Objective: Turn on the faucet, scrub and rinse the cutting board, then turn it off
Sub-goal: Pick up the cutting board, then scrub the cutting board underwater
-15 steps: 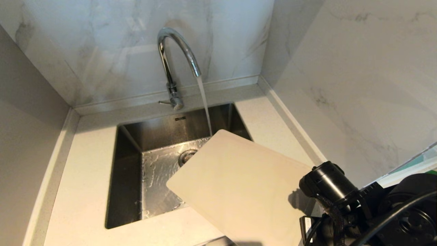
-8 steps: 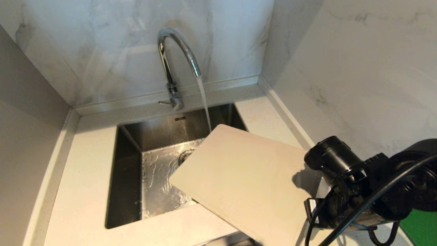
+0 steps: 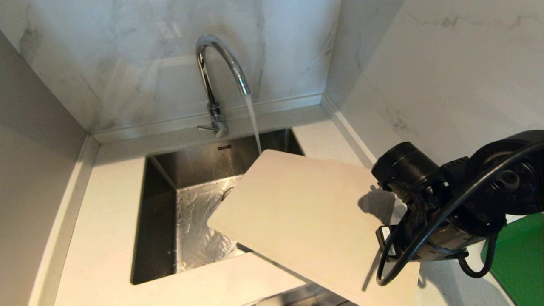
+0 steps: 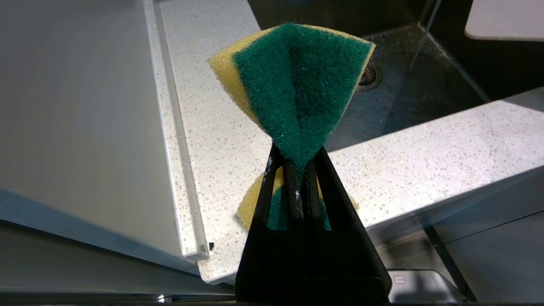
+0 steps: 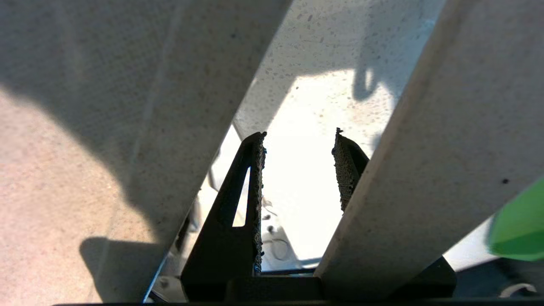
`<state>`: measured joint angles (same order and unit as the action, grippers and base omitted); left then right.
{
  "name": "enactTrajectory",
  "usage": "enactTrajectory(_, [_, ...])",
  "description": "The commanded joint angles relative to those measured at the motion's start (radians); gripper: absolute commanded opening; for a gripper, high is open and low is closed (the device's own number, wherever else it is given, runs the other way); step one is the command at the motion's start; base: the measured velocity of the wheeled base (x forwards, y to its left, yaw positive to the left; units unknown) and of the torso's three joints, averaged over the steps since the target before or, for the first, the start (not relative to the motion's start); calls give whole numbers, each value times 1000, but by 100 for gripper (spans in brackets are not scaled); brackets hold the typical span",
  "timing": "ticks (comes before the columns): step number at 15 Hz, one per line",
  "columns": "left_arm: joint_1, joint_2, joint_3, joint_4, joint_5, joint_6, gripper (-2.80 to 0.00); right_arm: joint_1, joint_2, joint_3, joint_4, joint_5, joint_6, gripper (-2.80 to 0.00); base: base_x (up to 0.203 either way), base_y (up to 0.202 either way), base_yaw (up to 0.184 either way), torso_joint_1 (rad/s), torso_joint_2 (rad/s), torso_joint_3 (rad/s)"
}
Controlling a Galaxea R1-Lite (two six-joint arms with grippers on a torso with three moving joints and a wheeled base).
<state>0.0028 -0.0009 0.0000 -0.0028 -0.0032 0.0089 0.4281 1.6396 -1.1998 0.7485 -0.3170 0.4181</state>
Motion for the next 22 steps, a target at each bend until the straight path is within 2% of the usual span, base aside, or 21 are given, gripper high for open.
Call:
enactTrajectory(1, [0,-1,3,0,0,-1,-280,-7,55,-53,22,-15,-14,-280,0,0,0,0,0,0])
enactTrajectory(4, [0,-1,3,0,0,-1,-280,-18,113,-146,67,-37,-47,-280,0,0,0,0,0,0])
enactTrajectory(7, [0,-1,3,1,0,-1,-280,-30,159,-284,199,-49,-69,-280,0,0,0,0,0,0])
enactTrajectory(10, [0,-1,3,0,0,0,-280,-53,189,-387,268,-89,-162,-280,0,0,0,0,0,0])
enactTrajectory(13, [0,-1,3,0,0,-1,-280,-81,193,-439,270,-136,-266,-280,0,0,0,0,0,0])
enactTrajectory(16, [0,-1,3,0,0,-1,-280,-98,218,-532,271,-147,-351,-280,0,0,0,0,0,0])
enactTrajectory(19, [0,-1,3,0,0,0,-280,-100,287,-636,272,-217,-430,-280,0,0,0,0,0,0])
enactTrajectory(22, [0,-1,3,0,0,0,-280,-110,349,-730,273,-244,-508,-280,0,0,0,0,0,0])
